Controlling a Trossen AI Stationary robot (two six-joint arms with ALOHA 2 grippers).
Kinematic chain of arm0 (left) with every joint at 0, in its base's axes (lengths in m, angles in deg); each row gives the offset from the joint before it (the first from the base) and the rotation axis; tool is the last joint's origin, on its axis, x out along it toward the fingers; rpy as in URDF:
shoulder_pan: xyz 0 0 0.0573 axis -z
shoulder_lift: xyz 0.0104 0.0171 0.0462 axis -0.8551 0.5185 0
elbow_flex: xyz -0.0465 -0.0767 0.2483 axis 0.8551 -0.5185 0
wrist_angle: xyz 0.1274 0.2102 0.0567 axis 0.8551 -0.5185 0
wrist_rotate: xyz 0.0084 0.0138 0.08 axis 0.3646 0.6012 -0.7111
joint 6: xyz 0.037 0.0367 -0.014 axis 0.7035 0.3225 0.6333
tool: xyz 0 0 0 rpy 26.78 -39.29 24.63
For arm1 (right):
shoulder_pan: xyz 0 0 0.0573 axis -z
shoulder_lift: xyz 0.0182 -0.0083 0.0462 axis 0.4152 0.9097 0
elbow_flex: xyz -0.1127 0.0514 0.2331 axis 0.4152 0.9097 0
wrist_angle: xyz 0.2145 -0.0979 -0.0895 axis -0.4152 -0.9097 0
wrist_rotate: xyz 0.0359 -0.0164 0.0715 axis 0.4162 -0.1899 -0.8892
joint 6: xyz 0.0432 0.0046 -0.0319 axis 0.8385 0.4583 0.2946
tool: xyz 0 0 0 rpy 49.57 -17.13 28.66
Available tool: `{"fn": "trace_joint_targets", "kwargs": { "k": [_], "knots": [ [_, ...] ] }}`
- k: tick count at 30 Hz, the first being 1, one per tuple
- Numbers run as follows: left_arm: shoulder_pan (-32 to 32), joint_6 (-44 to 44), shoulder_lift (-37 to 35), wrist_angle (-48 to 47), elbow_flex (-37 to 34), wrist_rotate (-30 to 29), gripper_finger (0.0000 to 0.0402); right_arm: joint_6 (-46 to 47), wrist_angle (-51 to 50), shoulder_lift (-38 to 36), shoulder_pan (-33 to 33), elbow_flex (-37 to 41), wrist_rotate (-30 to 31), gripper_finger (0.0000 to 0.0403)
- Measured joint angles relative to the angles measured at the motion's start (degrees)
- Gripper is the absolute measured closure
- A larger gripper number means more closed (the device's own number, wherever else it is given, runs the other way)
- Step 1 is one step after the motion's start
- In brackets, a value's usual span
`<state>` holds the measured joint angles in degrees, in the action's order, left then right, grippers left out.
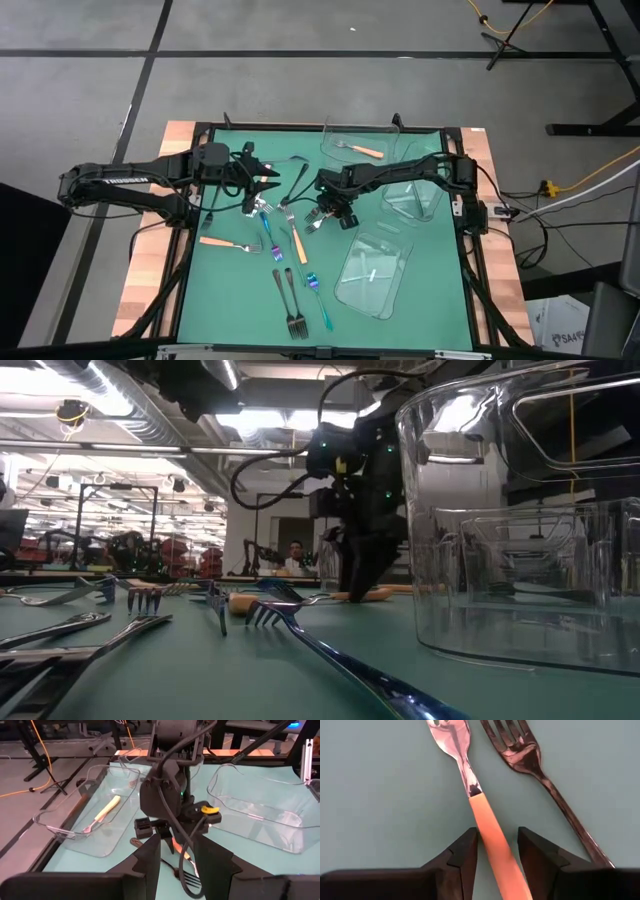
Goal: Sort silverware by color (type)
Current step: Put the orange fork into the top transparent bin
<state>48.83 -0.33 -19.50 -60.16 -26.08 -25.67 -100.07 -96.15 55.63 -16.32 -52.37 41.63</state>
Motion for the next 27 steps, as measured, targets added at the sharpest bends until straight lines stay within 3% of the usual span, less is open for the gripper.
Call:
{"fn": "trace_joint_targets", "kwargs": {
  "k": [10, 21, 27],
  "knots": [
    [0.0, 0.0, 0.0, 0.1, 0.0, -1.0, 0.0292, 0.0, 0.1, 0.0, 0.0, 0.0, 0.4, 0.0275],
    [0.0, 0.0, 0.0, 0.1, 0.0, -0.9, 0.0292, 0.0, 0.0, 0.0, 0.0, 0.0, 0.6, 0.0364],
    [0.0, 0.0, 0.0, 0.1, 0.0, -0.9, 0.0292, 0.0, 0.1, -0.1, 0.0, 0.0, 0.2, 0.0386]
  ]
}}
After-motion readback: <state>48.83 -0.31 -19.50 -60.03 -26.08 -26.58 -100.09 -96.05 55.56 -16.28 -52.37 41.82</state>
